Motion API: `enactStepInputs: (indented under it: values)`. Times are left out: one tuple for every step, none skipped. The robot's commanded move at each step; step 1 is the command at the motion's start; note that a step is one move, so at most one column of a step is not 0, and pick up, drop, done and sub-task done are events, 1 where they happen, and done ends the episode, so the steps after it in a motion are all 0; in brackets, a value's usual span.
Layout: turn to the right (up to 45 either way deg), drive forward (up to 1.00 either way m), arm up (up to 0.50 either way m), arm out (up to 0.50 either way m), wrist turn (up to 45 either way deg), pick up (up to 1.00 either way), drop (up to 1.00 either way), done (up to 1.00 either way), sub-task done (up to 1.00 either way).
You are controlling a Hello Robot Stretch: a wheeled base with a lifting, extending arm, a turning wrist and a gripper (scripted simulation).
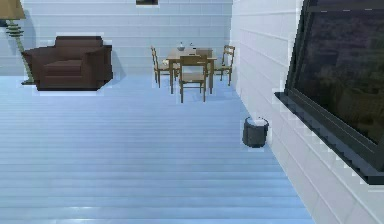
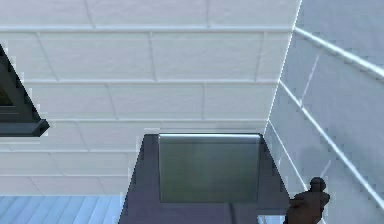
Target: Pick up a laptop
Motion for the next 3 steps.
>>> enactStepInputs:
  values:
    - [0.0, 0.00, 0.50, 0.00, 0.0, 0.00, 0.00, 0.00, 0.00]
    - [0.0, 0.00, 0.28, 0.00, 0.0, 0.00, 0.00, 0.00, 0.00]
    - [0.0, 0.00, 0.00, 0.16, 0.0, 0.00, 0.00, 0.00, 0.00]
